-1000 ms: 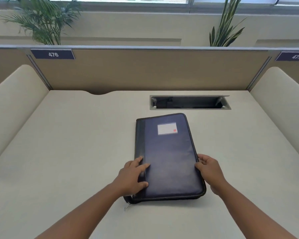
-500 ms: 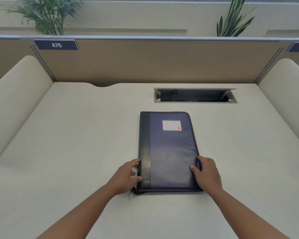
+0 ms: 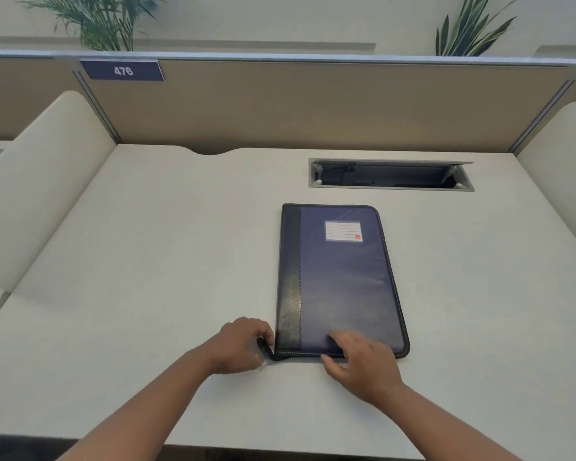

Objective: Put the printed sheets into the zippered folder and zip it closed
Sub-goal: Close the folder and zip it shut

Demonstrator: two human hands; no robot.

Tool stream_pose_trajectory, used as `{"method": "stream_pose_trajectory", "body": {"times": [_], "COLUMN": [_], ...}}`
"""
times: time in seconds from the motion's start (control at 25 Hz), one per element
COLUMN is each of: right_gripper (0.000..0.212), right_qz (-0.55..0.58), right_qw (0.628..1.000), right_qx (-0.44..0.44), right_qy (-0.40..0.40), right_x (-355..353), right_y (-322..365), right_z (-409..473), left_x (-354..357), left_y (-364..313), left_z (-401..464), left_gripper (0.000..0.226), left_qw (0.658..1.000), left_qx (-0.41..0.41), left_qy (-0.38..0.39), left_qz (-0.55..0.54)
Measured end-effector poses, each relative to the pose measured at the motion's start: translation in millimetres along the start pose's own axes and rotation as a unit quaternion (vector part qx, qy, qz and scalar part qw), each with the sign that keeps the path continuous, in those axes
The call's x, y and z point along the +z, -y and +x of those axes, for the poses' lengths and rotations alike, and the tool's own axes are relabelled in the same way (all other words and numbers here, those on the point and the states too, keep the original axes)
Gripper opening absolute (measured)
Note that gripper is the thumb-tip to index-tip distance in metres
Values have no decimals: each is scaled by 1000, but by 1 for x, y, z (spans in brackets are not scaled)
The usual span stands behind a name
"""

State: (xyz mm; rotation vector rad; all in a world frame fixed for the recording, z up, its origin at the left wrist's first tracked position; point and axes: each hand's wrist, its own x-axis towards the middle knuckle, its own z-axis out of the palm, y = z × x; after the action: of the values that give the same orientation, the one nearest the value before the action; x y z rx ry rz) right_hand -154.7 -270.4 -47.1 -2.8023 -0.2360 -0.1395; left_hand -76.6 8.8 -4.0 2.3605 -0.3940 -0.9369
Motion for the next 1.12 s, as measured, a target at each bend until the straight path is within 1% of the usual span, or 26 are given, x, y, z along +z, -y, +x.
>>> {"method": "stream_pose_trajectory", "body": {"times": [0.12,0.24,0.36,0.4,0.48,0.56,0.6,0.72,0.8,0.88,0.96,1.12], "right_gripper": [28,23,17,17,25,35,36,33,25,22,26,32], "right_qz": [-31,-24,5,28,99,137,152,223,247,248,230,137], "right_qw": [999,1000,1000,999,991,974,967,945,935,934,939,960], "right_qx": [-17,3,23,21,32,63,85,167,199,208,202,186], "right_qy": [10,9,-4,12,87,167,185,171,159,152,154,159], "right_x": [1,-4,-6,-4,4,14,18,25,27,26,27,30], "right_y": [0,1,9,15,32,54,64,81,83,85,89,96], "right_z": [5,20,25,23,19,18,20,25,26,27,27,29], "left_x": [4,4,5,6,8,10,11,13,13,13,14,18], "left_y": [1,5,7,6,5,4,4,5,5,6,5,5], "left_z": [4,7,9,9,9,8,8,6,6,7,7,8], "left_gripper": [25,11,17,17,15,13,13,12,13,14,14,19], "left_qw": [998,998,998,998,997,997,998,998,997,997,997,984], "left_qx": [1,9,12,14,15,13,8,-5,-6,-4,2,22], "left_qy": [-44,-52,-55,-58,-65,-68,-69,-69,-69,-71,-79,-147], "left_qz": [32,45,35,34,29,20,12,-12,-16,-12,8,99]}}
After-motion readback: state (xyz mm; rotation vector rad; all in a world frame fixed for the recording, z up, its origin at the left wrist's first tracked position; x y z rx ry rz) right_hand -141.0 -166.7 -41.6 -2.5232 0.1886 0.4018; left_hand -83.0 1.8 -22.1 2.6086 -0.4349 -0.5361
